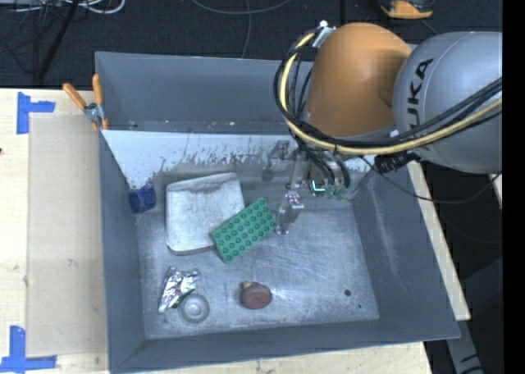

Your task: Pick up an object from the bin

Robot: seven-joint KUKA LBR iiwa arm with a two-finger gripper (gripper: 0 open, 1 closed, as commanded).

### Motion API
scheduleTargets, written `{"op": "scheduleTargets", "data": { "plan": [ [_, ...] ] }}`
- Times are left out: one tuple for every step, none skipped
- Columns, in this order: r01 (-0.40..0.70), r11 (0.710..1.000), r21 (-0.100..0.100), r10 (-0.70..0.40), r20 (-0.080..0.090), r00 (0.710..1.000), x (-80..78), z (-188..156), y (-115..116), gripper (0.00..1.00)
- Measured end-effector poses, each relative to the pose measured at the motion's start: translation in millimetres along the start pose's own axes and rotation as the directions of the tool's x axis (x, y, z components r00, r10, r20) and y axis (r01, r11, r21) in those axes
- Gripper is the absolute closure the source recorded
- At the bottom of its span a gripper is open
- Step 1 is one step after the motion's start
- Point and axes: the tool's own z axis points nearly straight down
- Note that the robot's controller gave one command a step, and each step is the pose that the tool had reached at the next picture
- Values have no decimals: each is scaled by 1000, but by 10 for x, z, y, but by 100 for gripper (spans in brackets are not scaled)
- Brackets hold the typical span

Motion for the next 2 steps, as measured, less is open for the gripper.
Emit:
{"op": "scheduleTargets", "data": {
  "plan": [
    [260, 966, 2, -260, 3, 966, 6, 1469, 144, 0],
    [178, 984, 1, -178, 9, 984, 68, 1224, 112, 0]
  ]
}}
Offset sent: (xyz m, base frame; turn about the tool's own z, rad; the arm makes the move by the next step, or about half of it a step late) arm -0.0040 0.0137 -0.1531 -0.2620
